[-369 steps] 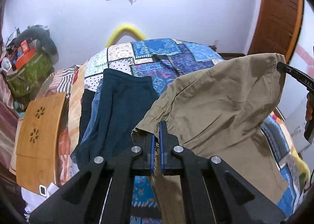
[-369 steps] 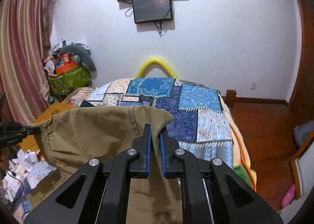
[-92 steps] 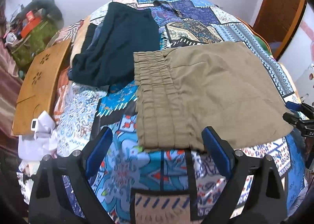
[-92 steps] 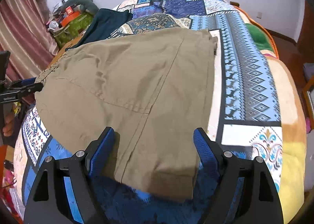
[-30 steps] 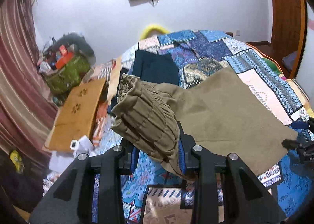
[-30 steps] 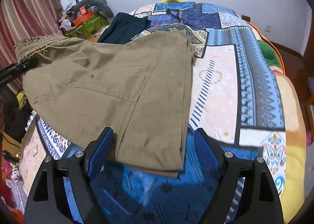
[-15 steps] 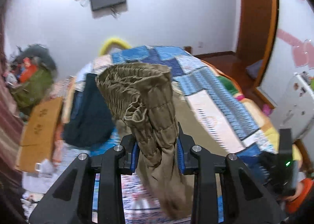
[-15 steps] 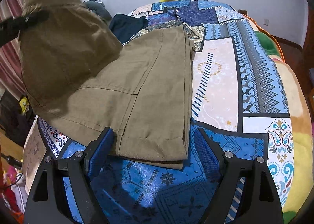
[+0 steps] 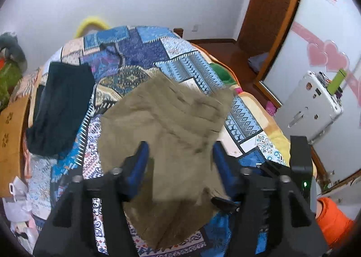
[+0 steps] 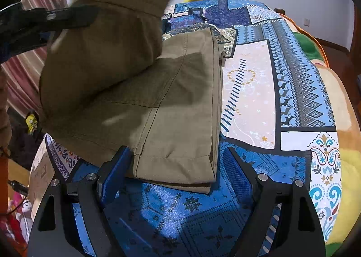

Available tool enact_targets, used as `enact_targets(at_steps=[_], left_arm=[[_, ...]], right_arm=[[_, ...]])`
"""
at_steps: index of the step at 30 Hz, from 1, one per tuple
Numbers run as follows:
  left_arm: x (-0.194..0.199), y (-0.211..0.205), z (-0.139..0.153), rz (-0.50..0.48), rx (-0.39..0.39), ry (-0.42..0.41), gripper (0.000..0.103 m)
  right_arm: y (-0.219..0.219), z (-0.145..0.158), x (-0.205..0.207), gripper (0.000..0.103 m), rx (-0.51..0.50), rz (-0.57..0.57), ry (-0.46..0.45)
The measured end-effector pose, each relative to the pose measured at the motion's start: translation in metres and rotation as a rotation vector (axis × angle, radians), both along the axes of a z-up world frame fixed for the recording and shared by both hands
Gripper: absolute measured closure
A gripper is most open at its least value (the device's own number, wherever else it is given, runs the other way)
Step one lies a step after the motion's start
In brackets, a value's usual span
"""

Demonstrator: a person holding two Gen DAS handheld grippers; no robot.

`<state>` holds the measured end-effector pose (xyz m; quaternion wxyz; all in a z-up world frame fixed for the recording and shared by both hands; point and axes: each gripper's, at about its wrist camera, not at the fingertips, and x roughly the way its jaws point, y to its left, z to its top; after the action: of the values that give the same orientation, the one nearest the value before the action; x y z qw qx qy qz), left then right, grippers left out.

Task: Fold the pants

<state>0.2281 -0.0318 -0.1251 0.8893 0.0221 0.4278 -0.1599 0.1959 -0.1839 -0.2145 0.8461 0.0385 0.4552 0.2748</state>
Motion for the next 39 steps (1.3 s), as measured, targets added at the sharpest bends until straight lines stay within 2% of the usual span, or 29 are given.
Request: enact_targets(at_steps=[4, 8, 17, 23, 27, 30, 32, 34, 36, 39], left_arm=[[-0.006, 0.008, 0.009, 0.021, 0.083, -0.086, 0.023], [0.013, 0.024, 0.007, 0.064, 0.121, -0.094, 0.016], [0.113, 0.060, -0.037, 0.119, 0.130, 0.070, 0.014], [0.175, 0.059, -0.081, 0.155, 0.204, 0.156, 0.014], [0.203, 0.051, -0.122, 0.137, 0.241, 0.263, 0.014], [0.205, 0.041, -0.153, 0.094, 0.357, 0.314, 0.012], [0.194, 0.036, -0.159, 0.072, 0.449, 0.258, 0.007], [0.176, 0.032, -0.155, 0.047, 0.527, 0.197, 0.006], [0.164, 0.036, -0.153, 0.048, 0.549, 0.188, 0.006], [0.145, 0.051, -0.147, 0.058, 0.530, 0.210, 0.006]], right_arm=[[0.000, 0.000, 0.000, 0.022, -0.009, -0.003, -0.003], [-0.001, 0.000, -0.002, 0.022, -0.022, -0.008, -0.008], [-0.014, 0.014, -0.008, 0.022, -0.027, -0.029, -0.027], [-0.036, 0.018, -0.006, 0.022, -0.031, -0.109, -0.022], [-0.046, 0.018, -0.003, 0.022, -0.035, -0.159, -0.012], [-0.052, 0.019, -0.002, 0.022, -0.036, -0.182, -0.011], [-0.054, 0.021, -0.002, 0.022, -0.039, -0.192, -0.017], [-0.058, 0.024, -0.003, 0.022, -0.041, -0.201, -0.027], [-0.059, 0.027, -0.003, 0.022, -0.044, -0.208, -0.036], [-0.060, 0.031, -0.003, 0.022, -0.044, -0.214, -0.049]])
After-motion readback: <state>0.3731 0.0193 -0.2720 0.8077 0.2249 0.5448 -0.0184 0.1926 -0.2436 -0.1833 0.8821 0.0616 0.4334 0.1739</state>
